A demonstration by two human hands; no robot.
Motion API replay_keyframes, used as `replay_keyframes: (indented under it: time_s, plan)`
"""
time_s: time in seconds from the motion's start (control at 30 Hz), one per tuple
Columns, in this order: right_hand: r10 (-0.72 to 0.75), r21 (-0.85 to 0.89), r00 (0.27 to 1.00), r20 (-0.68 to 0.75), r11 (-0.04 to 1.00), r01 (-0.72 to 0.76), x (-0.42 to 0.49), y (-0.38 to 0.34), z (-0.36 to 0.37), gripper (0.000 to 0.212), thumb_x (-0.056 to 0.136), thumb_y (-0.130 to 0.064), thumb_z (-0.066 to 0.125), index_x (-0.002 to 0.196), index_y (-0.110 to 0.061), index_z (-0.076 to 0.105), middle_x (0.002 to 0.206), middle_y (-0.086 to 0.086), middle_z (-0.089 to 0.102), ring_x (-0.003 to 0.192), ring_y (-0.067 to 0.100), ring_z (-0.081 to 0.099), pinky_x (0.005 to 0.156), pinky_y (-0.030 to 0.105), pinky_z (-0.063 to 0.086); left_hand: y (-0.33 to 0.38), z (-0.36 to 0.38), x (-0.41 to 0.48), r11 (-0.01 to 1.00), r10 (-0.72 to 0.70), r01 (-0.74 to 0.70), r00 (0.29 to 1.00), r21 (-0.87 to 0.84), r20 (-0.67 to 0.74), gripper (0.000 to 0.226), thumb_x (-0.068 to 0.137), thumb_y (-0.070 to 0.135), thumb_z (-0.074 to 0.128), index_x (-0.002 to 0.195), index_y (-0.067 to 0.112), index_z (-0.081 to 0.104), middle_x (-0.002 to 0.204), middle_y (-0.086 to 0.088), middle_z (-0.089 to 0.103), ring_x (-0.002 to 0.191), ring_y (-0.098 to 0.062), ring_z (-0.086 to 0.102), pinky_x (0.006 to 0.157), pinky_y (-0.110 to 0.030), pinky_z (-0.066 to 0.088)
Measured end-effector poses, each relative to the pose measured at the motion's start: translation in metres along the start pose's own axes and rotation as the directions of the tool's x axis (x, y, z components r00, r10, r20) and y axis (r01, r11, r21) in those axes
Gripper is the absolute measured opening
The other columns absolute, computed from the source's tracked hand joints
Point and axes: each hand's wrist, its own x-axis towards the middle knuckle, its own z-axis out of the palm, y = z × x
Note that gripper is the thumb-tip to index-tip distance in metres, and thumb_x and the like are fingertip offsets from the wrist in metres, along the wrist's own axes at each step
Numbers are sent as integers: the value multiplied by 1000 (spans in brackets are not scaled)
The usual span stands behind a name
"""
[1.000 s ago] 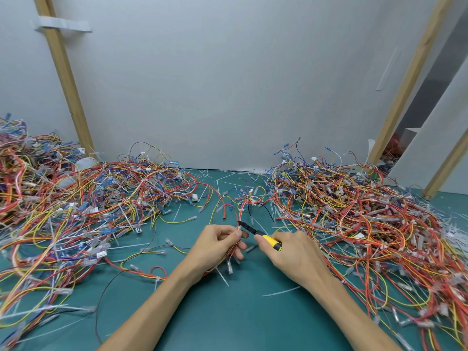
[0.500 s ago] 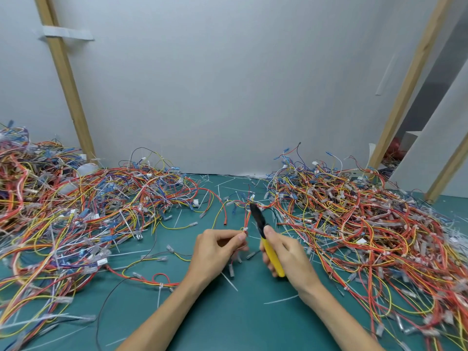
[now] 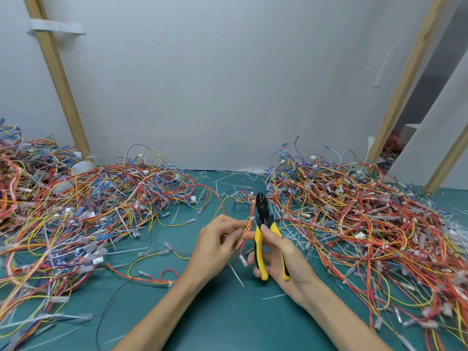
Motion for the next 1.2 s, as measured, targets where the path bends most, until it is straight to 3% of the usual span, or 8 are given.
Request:
replay_keyframes:
  time_s: [0.23,0.4,0.5,0.63,0.73,0.87,1.03,1.2]
  plan:
    - [-8,129,1000,-11,992,9,3,-5,-9,44,80,-40,71,109,-7,75,95,7,65,65,16,58,51,29,45,2,-3,1,999,-43,42,987,-6,-152,16,86,20,71,98,28,63,81,7,62,60,-8,60,62,-18,47]
    - [-71,264,990,-124,959,102,4,-15,-19,33,81,-34,64,97,-9,78,112,2,69,63,17,58,49,28,45,-5,-11,2,964,-264,265,937,28,228,24,101,17,46,89,19,67,70,3,70,62,-13,70,55,-19,51]
    - [-63,309,977,-204,943,125,7,-17,-26,41,90,-30,58,115,0,69,110,6,67,65,19,59,50,28,46,-5,-8,0,894,-349,429,845,-125,406,23,104,19,40,102,12,63,76,-4,74,63,-17,70,50,-20,50]
    - [-51,316,971,-235,940,126,10,-16,-32,46,92,-28,56,126,3,62,100,7,64,71,20,57,52,27,49,-3,1,-4,731,-314,564,778,-384,544,20,102,16,46,119,7,51,93,-16,74,80,-28,73,68,-29,57]
    - [-55,310,978,-200,943,116,9,-16,-34,47,90,-28,58,125,4,63,99,7,66,72,19,58,54,28,49,-2,8,-10,701,-270,601,722,-385,637,23,101,18,48,122,6,49,102,-18,73,95,-33,71,82,-35,57]
    - [-68,293,991,-112,951,99,9,-15,-31,45,87,-28,60,117,5,67,101,14,64,72,19,60,55,34,53,0,11,-14,662,-268,647,675,-378,687,37,100,30,45,124,2,45,99,-20,72,89,-36,72,77,-37,57]
    - [-66,229,998,12,971,62,9,-10,-29,44,91,-31,57,120,1,67,81,12,60,76,18,62,66,35,55,3,16,-14,663,-310,624,732,-414,607,37,85,36,64,96,3,51,87,-21,71,77,-33,72,68,-34,57]
    - [-67,216,998,16,974,62,11,-6,-32,42,90,-32,59,118,-3,69,88,11,61,73,17,62,69,37,53,-2,11,-12,804,-273,502,789,-319,551,18,86,12,72,90,4,58,86,-20,73,77,-32,73,73,-34,59]
